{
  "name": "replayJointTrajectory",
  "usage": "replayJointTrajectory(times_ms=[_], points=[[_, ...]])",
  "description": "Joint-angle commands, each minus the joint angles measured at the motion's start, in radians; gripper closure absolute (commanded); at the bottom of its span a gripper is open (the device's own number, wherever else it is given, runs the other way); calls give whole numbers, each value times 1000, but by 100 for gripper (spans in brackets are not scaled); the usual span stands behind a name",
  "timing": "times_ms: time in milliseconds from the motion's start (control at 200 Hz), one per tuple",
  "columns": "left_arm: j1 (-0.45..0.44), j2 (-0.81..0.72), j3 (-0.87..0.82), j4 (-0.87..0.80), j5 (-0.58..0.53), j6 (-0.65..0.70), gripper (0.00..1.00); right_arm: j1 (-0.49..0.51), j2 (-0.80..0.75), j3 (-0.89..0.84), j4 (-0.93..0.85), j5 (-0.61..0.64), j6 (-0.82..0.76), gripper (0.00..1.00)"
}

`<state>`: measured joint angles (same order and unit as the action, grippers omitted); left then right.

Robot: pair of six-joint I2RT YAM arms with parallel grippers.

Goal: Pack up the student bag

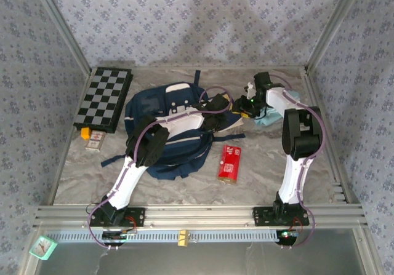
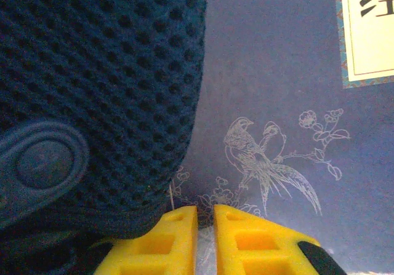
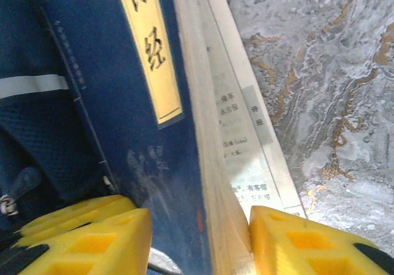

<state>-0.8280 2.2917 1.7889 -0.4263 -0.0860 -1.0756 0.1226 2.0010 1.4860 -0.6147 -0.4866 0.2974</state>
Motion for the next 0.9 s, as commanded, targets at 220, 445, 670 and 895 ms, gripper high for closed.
replayJointTrajectory(times_ms=[220,445,670,895], points=[[13,42,-17,-56,9,-15,84,-11,-40,-19,-12,-64,-25,64],[12,40,-17,-58,9,-15,84,-17,-25,-12,-18,-53,-24,77],[13,42,-11,-60,11,-14,83,-18,-28,-7,-20,-40,-18,91],[21,13,27,-75,41,-7,82,-25,-73,-20,8,-76,17,100]])
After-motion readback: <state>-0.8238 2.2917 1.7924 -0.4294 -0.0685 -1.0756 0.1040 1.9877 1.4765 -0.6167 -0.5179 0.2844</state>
